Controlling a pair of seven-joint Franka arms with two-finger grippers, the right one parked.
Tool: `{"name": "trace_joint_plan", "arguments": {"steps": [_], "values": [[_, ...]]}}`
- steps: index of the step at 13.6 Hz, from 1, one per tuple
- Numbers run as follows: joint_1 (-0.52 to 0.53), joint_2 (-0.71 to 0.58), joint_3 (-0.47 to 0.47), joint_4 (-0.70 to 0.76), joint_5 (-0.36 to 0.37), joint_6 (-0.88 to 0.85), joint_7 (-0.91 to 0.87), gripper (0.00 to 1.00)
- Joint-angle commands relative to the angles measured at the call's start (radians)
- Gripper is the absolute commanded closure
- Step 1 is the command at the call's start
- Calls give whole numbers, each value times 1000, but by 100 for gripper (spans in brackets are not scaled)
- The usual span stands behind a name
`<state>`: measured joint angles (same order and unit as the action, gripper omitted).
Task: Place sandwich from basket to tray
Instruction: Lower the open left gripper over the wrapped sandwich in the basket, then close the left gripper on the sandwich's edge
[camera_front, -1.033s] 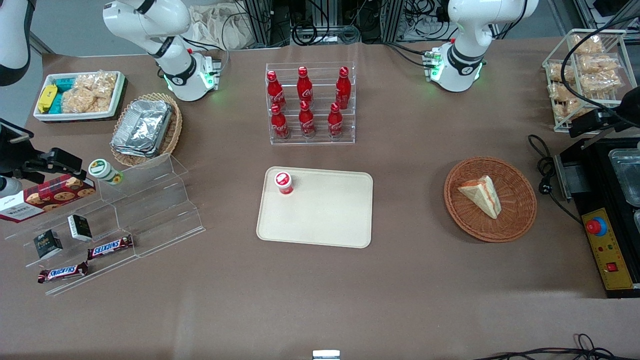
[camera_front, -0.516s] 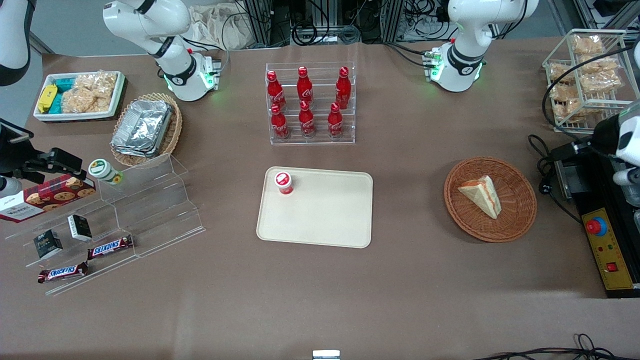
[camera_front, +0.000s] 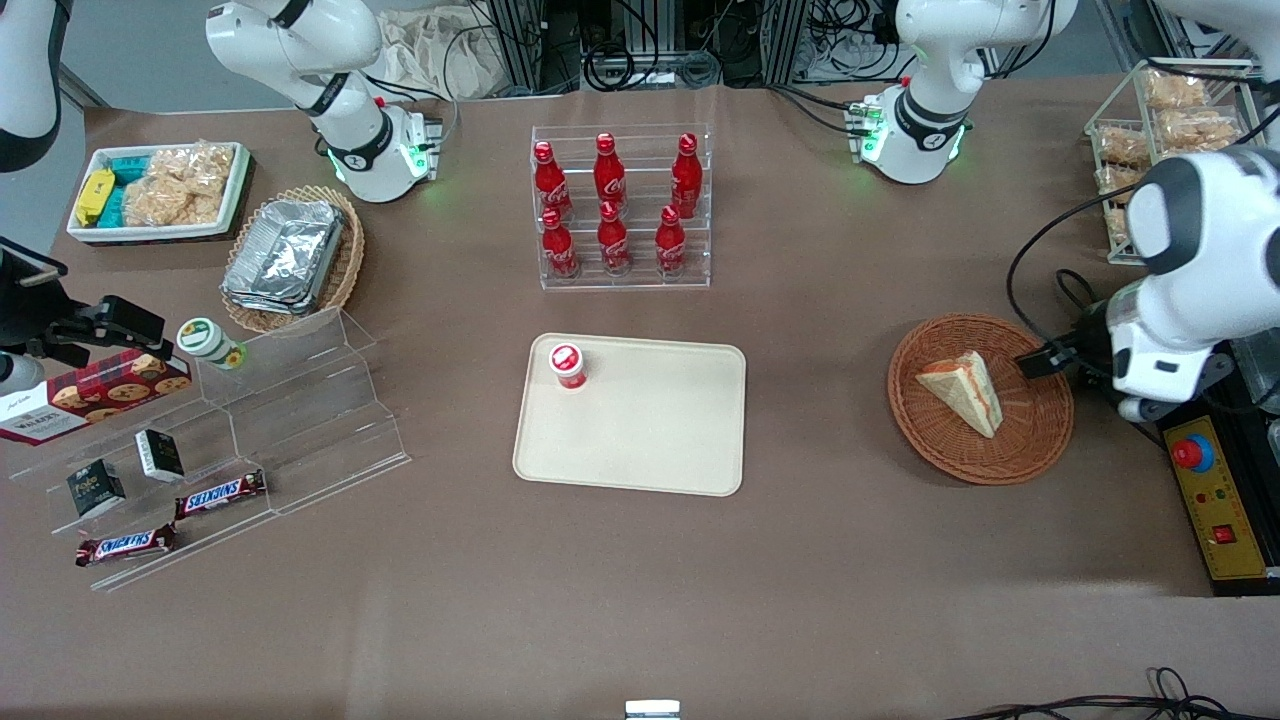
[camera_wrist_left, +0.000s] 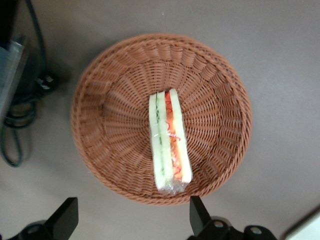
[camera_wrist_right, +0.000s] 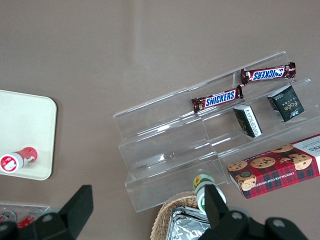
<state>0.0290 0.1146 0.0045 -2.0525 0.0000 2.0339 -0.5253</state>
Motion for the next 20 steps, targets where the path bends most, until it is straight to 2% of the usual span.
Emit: {"name": "trace_joint_plan", "arguments": {"steps": [1,4,10,11,14,15,16,20], "values": [[-1,22,-17,-86,-5,119,-62,0],[-1,94,-44,-118,1,233,-143,0],[-3,155,-61,-156,38,305,-170,1],[-3,157,-61,-156,38,305,-170,12],[-1,155,-61,-153,38,305,-171,56],[-1,154,-61,-152,38,304,-171,65],[-1,148,-61,-147,38,301,-177,68],[-1,56,-63,-133,41,292,-185,68]]}}
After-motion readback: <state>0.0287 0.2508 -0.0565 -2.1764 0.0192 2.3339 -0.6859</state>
